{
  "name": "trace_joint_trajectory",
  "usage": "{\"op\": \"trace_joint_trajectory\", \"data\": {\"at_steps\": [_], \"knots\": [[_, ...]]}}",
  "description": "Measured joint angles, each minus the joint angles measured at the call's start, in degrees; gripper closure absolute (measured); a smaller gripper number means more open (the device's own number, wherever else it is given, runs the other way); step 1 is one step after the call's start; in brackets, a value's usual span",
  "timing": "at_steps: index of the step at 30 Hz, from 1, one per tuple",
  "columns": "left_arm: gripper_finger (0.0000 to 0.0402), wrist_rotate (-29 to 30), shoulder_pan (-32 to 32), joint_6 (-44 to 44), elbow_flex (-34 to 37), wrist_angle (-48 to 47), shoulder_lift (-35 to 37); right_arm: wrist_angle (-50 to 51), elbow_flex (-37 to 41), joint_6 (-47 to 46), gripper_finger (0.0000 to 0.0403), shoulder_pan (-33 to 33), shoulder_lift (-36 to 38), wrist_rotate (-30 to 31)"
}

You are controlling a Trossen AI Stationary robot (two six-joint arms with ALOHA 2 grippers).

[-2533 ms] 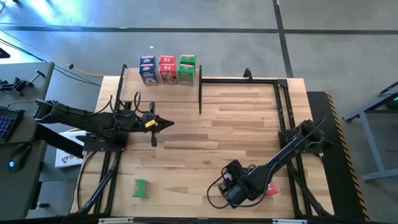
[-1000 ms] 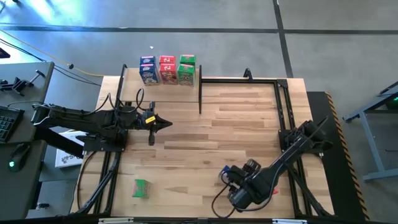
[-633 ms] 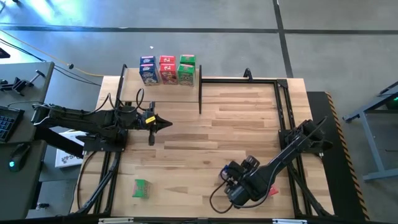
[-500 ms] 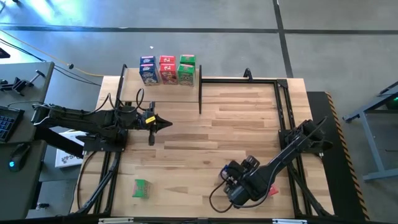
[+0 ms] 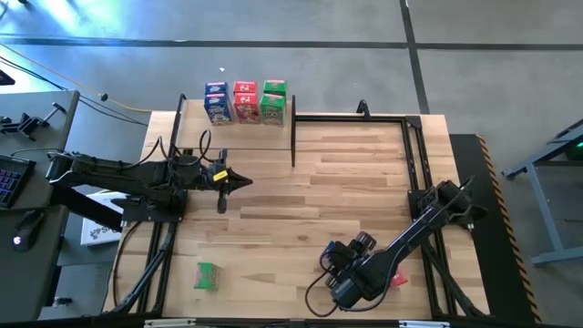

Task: Stack cereal on shelf
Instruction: Put the blue cereal box on the shelf aligned with the other blue cereal boxes

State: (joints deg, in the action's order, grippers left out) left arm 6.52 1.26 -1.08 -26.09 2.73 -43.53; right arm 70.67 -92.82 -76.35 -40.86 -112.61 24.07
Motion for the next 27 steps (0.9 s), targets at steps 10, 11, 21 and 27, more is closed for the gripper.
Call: {"op": "trace_joint_trajectory", "data": {"at_steps": [10, 11, 21, 27], "knots": [[0.0401, 0.0, 0.0, 0.0, 0.0, 0.0, 0.0, -0.5, 0.0, 1.9, 0.0247, 0.0, 0.0, 1.5], [0.0401, 0.0, 0.0, 0.0, 0.0, 0.0, 0.0, -0.6, 0.0, 2.8, 0.0248, 0.2, 0.0, 1.5], [0.0401, 0.0, -0.7, 0.0, 0.0, -0.3, 0.0, -1.7, -6.8, 25.8, 0.0249, 8.2, 0.1, 3.1], [0.0401, 0.0, -0.9, -0.9, 0.0, -0.8, 0.0, -16.6, -8.8, 54.6, 0.0249, 19.8, 0.1, -2.9]]}}
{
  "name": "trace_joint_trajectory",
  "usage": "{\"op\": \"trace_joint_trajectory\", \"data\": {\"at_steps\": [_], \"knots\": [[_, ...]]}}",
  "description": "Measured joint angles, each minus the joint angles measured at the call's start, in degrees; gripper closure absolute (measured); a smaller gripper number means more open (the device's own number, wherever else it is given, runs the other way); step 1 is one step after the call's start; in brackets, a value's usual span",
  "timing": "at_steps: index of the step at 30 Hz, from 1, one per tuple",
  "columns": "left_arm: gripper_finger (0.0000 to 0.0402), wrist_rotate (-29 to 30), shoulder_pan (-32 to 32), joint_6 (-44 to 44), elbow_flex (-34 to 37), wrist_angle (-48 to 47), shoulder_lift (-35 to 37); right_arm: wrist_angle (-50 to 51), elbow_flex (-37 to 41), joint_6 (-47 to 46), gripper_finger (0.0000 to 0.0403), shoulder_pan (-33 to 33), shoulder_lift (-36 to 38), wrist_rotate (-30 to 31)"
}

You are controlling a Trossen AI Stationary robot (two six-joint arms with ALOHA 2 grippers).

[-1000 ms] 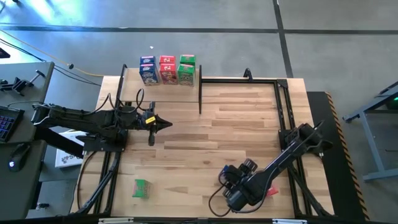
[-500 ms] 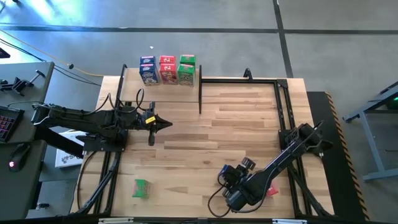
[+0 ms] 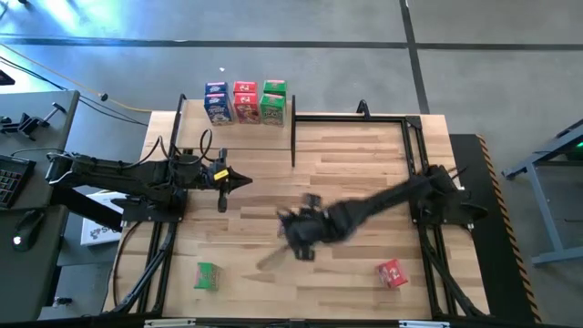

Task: Stack cereal on shelf
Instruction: Put the blue cereal box on the shelf aligned with the other blue cereal boxes

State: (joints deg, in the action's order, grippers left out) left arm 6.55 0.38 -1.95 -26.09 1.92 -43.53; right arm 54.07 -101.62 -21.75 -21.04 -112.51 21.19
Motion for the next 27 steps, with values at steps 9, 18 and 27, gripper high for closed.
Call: {"op": "trace_joint_trajectory", "data": {"at_steps": [9, 18, 27], "knots": [[0.0401, 1.3, 0.0, -0.2, 0.0, -4.0, 0.9, -15.0, 0.2, 24.6, 0.0249, 14.9, -2.9, -12.2], [0.0401, 6.7, 0.0, 0.6, 0.0, -8.5, 4.8, -23.1, 0.3, 32.2, 0.0249, 21.8, -6.4, -19.8], [0.0401, 6.7, 0.0, 2.8, 0.0, -10.8, 6.0, -26.6, 0.3, 34.2, 0.0249, 23.7, -7.6, -21.7]]}}
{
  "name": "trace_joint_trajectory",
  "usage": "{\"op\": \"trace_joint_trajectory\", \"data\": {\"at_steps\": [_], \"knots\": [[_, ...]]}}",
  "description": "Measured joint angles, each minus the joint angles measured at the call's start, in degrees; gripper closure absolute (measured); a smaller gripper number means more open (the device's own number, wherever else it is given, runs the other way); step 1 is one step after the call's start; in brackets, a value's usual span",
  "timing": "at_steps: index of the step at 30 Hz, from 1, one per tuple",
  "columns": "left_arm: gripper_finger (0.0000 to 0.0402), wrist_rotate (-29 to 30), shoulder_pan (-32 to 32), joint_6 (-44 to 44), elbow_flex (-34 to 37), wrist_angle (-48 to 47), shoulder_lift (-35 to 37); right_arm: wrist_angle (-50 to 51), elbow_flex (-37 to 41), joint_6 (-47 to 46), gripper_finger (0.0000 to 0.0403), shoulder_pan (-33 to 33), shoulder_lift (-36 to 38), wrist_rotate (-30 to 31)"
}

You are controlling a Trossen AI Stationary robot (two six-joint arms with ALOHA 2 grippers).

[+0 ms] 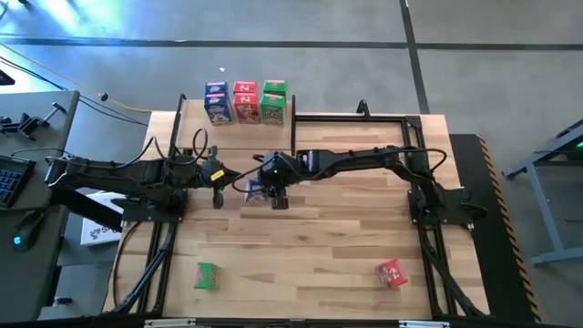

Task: Stack cereal on shelf
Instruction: Put the blue cereal box on the shelf aligned with the other blue cereal boxes

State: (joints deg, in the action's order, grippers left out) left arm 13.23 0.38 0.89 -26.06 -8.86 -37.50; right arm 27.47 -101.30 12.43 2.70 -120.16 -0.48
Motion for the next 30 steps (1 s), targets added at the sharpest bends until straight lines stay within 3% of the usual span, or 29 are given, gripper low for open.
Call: {"op": "trace_joint_trajectory", "data": {"at_steps": [15, 24, 30], "knots": [[0.0400, -0.6, 0.0, 0.4, 0.0, -1.7, 0.0, 0.1, 0.0, -1.5, 0.0245, -0.6, -2.7, 0.9], [0.0364, -0.7, 0.2, 2.1, 0.0, -2.7, 0.0, -3.0, 0.0, -1.3, 0.0154, -1.6, -2.7, 2.9], [0.0314, -1.1, 0.2, 2.0, -0.2, -2.9, 0.0, -0.5, -2.6, 1.5, 0.0144, -4.1, -0.3, 8.7]]}}
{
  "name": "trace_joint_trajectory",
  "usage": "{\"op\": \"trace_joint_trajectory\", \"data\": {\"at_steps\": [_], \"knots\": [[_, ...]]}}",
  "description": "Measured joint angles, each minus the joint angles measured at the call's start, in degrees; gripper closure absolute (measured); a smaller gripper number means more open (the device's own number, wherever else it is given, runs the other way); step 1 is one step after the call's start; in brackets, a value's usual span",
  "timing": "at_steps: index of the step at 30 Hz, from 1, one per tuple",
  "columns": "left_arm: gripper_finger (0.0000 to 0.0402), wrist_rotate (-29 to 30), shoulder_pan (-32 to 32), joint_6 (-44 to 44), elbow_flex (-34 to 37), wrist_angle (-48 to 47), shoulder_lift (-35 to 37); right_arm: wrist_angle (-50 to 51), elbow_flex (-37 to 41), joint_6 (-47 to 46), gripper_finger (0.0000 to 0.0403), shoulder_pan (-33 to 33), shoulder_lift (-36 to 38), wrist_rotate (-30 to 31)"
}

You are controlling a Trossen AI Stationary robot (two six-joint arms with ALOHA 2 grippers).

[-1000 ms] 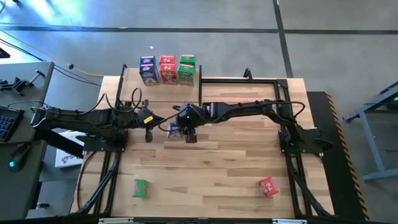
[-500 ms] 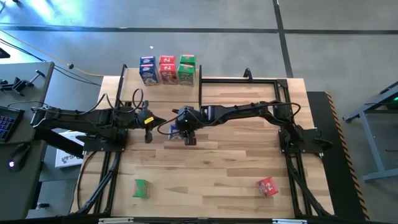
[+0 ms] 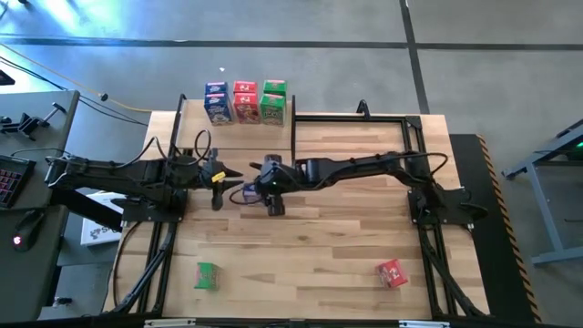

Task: Stack cereal on shelf
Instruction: Put the blue cereal box on the shelf aligned with the other blue cereal boxes

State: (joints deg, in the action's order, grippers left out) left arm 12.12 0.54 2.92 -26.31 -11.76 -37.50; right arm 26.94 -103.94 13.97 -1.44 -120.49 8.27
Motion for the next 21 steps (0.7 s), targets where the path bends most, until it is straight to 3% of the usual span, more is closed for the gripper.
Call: {"op": "trace_joint_trajectory", "data": {"at_steps": [4, 8, 15, 21], "knots": [[0.0286, -5.3, 0.0, 0.5, -2.8, -3.5, -1.0, 9.9, -1.7, -0.1, 0.0174, -2.3, 3.3, 0.9], [0.0283, -8.1, 0.0, 0.4, -4.7, -5.0, -3.1, 8.8, 5.9, -1.8, 0.0244, -3.6, 6.3, 2.1], [0.0323, -9.0, 0.0, 0.2, -9.2, -8.1, -8.5, -18.0, 28.9, -5.6, 0.0386, -4.9, 14.5, 2.6], [0.0314, -9.0, 0.0, -1.1, -18.3, -21.9, -15.7, -41.0, 47.0, -9.6, 0.0380, -6.2, 23.0, 3.8]]}}
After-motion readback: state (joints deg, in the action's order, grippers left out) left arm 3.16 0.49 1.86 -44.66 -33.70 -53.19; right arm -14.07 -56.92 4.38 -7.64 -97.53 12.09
